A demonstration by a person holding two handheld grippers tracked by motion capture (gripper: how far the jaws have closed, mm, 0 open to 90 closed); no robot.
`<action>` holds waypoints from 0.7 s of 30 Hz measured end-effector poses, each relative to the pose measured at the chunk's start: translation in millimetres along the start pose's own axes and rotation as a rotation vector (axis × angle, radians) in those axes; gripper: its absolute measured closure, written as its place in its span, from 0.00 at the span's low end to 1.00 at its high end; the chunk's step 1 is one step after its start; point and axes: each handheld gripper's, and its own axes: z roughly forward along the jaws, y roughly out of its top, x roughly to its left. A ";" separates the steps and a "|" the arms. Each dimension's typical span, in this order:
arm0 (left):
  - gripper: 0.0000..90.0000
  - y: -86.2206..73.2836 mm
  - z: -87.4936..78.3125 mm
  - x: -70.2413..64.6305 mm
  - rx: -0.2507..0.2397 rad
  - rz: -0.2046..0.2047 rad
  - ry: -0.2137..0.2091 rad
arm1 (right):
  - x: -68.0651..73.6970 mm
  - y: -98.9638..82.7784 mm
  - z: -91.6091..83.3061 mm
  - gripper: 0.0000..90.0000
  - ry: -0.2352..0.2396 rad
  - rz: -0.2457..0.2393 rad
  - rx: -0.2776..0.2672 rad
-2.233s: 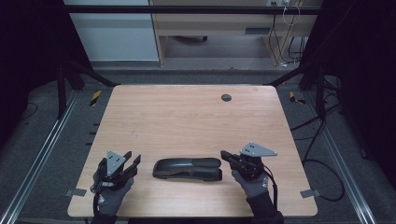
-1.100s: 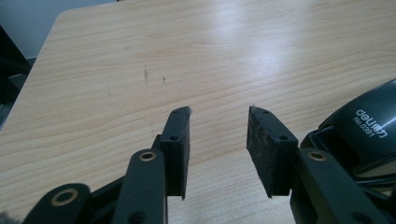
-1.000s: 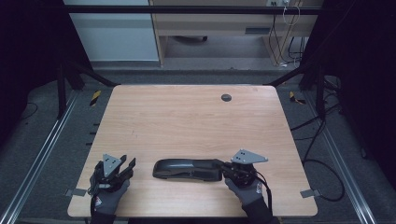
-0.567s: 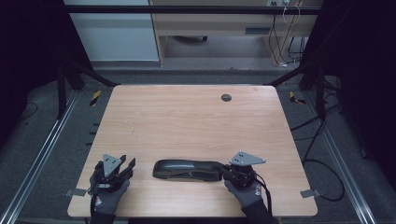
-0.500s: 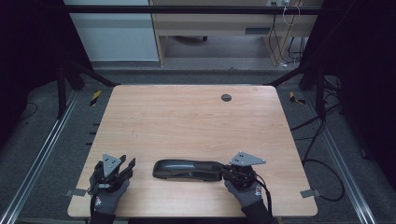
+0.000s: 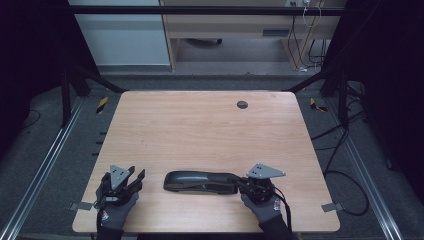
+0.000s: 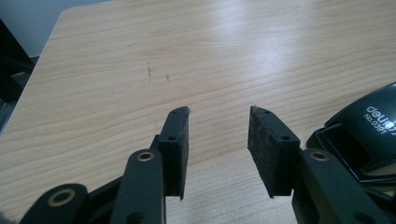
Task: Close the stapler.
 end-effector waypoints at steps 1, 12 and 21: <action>0.64 0.0 0.0 -0.1 0.001 0.001 0.000 | 0.6 -1.0 1.0 1.00 -0.009 -0.005 0.011; 0.64 -0.1 0.8 1.5 0.002 -0.003 0.001 | -0.9 4.1 -3.6 1.00 0.021 0.003 -0.037; 0.63 -0.5 1.9 1.3 0.008 -0.001 -0.003 | 1.3 11.6 -5.7 0.99 0.001 -0.015 -0.064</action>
